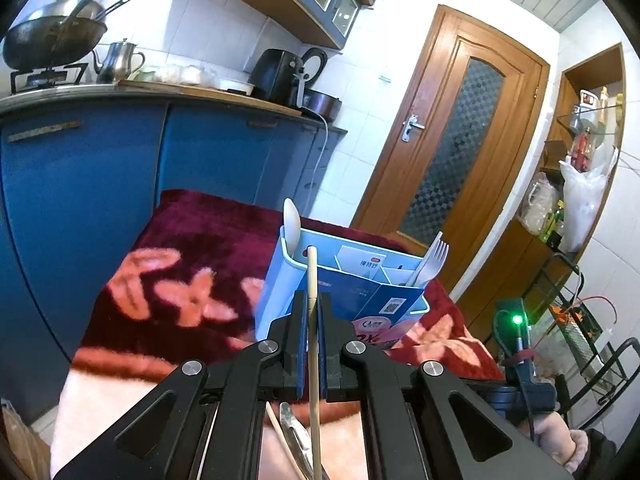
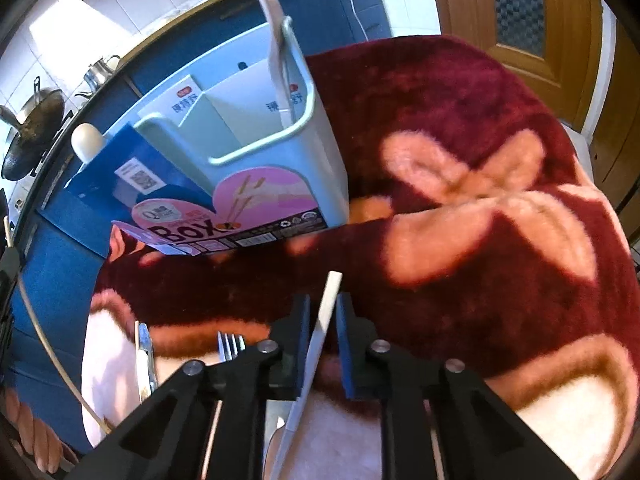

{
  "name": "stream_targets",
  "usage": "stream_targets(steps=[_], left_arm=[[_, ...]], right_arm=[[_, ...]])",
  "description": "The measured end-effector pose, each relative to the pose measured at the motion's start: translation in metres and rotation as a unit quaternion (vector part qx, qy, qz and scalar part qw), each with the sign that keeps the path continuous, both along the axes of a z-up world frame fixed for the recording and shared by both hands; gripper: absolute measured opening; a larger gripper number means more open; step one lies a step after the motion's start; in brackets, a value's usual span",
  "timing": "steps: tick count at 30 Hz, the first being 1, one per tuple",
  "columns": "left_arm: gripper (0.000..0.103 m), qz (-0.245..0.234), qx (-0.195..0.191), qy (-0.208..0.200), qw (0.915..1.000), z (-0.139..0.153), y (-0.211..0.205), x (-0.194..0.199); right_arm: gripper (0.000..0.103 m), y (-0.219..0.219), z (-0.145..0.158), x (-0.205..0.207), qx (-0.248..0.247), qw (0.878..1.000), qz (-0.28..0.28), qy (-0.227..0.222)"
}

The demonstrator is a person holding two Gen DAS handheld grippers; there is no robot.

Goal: Organize utensils
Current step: 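Grasp a wooden chopstick with the left tool while the right tool grasps a white chopstick, then lift and carry the wooden chopstick over the caddy with the left tool while the right tool carries its chopstick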

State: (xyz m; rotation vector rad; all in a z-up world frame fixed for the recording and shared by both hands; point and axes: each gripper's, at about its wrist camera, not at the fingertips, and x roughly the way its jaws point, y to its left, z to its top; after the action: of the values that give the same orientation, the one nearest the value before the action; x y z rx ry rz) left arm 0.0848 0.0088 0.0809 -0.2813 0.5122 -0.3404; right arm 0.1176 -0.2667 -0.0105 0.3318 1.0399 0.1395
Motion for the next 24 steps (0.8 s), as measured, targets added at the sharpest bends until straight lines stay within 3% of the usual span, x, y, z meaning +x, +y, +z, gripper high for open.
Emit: stream_targets(steps=[7, 15, 24], left_arm=[[0.004, 0.006, -0.004, -0.010, 0.9999, 0.005, 0.002, -0.008], [0.004, 0.009, -0.006, -0.051, 0.9987, 0.022, -0.001, -0.019], [0.004, 0.017, -0.003, -0.091, 0.9957, 0.044, -0.007, -0.012]], right_arm=[[0.008, -0.011, 0.007, -0.012, 0.044, 0.999, -0.007, -0.025], [0.008, -0.016, 0.049, -0.056, 0.054, 0.989, -0.016, -0.140], [0.008, -0.013, 0.094, -0.090, 0.030, 0.963, -0.038, -0.264]])
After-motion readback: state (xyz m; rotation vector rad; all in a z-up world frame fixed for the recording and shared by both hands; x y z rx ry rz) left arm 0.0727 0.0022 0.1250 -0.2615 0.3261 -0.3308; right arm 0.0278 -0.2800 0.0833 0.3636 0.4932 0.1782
